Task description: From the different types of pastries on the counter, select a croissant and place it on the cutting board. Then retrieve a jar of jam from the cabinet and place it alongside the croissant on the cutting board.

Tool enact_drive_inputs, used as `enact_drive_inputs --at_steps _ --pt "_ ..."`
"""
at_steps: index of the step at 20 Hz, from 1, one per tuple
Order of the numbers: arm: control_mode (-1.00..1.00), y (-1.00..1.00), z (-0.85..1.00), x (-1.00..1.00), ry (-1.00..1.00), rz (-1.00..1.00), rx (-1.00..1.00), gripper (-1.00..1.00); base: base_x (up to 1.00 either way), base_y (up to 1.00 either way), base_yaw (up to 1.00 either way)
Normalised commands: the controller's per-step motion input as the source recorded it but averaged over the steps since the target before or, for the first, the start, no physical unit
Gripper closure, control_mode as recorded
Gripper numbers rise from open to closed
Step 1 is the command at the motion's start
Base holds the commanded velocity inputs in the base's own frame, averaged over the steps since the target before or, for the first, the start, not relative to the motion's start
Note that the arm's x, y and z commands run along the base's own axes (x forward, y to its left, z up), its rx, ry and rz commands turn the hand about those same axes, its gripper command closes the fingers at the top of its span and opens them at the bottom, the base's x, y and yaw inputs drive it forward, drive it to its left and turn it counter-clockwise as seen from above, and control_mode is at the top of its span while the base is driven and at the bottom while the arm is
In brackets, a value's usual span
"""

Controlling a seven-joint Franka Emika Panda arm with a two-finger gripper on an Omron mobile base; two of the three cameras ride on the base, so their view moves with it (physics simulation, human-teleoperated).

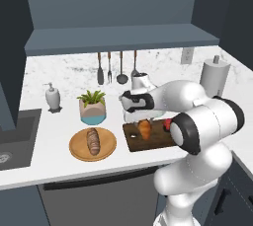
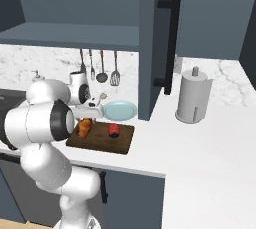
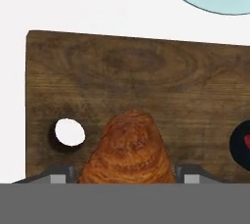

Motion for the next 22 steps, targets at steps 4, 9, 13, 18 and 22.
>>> enact_drive_inputs --at_steps 4,9,13,18,22 --pt "-1.0 0.01 0.02 -0.13 -0.43 0.03 0.0 -1.0 0.0 0.0 0.0" --pt "-1.0 0.03 0.06 -0.18 -0.54 0.05 0.0 -1.0 0.0 0.0 0.0" --pt "-1.0 0.22 0.27 -0.29 -0.64 0.06 -0.04 -1.0 0.0 0.0 0.0" --pt "-1.0 0.0 0.95 -0.97 -0.34 0.0 0.11 -1.0 0.0 0.0 0.0" --pt "-1.0 -0.3 0.99 -1.0 0.0 0.0 0.28 -1.0 0.0 0.0 0.0"
